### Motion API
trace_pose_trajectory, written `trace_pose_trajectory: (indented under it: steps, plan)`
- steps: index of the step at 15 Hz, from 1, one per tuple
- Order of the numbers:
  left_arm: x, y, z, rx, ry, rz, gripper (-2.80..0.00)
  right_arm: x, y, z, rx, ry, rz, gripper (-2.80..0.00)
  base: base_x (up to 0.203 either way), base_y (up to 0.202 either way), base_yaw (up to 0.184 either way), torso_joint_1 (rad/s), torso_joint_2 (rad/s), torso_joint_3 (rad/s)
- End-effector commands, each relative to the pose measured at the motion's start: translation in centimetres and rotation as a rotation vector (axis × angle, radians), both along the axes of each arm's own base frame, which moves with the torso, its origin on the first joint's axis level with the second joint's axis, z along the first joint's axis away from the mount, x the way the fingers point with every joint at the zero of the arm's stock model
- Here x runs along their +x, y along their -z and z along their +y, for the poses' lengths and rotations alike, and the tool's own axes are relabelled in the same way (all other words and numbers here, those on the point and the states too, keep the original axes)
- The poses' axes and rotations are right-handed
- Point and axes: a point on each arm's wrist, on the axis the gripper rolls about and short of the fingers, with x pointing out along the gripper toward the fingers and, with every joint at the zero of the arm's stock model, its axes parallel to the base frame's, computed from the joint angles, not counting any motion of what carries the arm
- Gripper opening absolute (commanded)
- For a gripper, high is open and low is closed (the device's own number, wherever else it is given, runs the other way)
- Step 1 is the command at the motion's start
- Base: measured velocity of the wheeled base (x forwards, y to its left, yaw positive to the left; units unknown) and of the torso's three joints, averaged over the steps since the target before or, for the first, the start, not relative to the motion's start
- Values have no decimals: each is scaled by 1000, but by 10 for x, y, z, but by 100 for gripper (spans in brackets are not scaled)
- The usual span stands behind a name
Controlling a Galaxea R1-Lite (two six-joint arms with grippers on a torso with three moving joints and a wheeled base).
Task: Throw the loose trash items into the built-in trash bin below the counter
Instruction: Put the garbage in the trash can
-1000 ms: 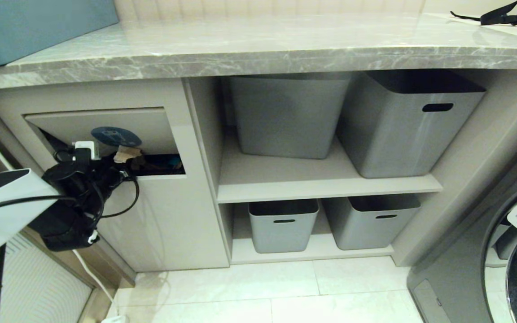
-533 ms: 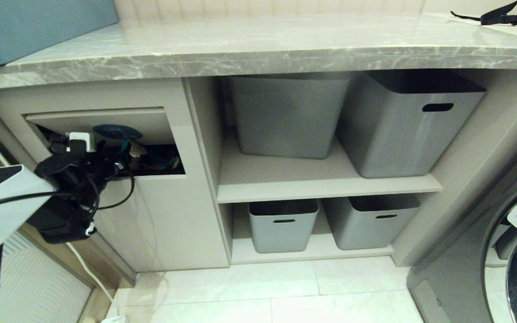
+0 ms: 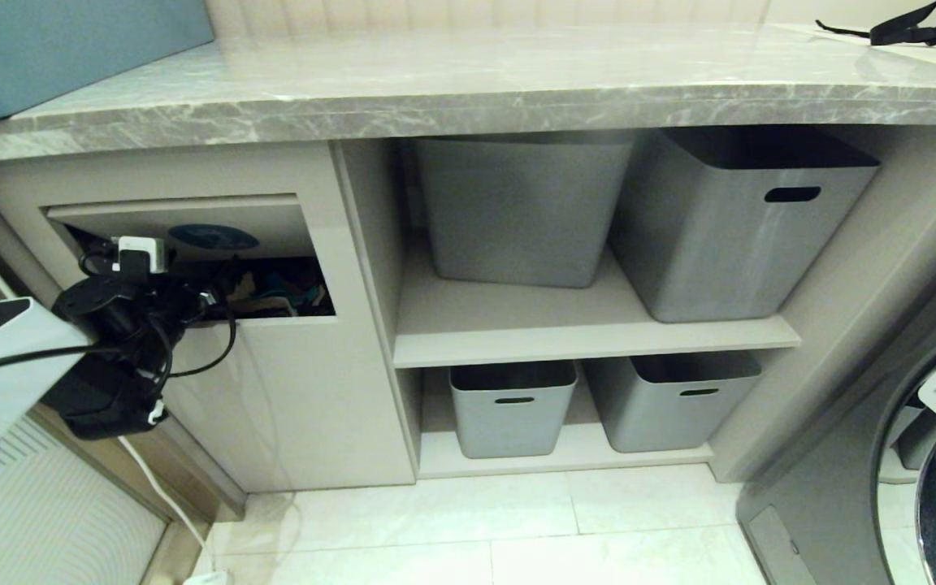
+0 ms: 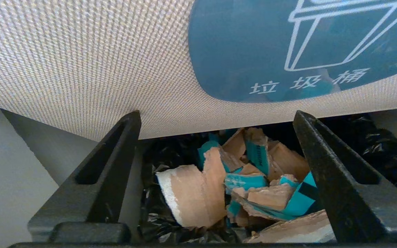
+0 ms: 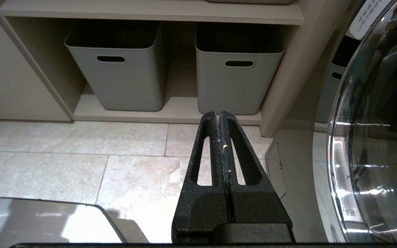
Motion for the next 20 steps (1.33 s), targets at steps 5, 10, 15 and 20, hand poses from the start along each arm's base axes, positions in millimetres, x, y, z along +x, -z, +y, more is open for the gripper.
trace_pose_trajectory:
  steps: [5,10,15,20]
  plan:
    - [-6,-6,2,-55,17,-8,0,0,0,0,0,-1,-1,-280,0,0,0,0,0,0]
    - [-22,-12,6,-84,13,16,0,0,0,0,0,-1,-1,-280,0,0,0,0,0,0]
    - [-47,-28,2,-80,18,33,0,0,0,0,0,-1,1,-280,0,0,0,0,0,0]
    - [-83,-40,-6,-80,18,64,0,0,0,0,0,-1,2,-280,0,0,0,0,0,0]
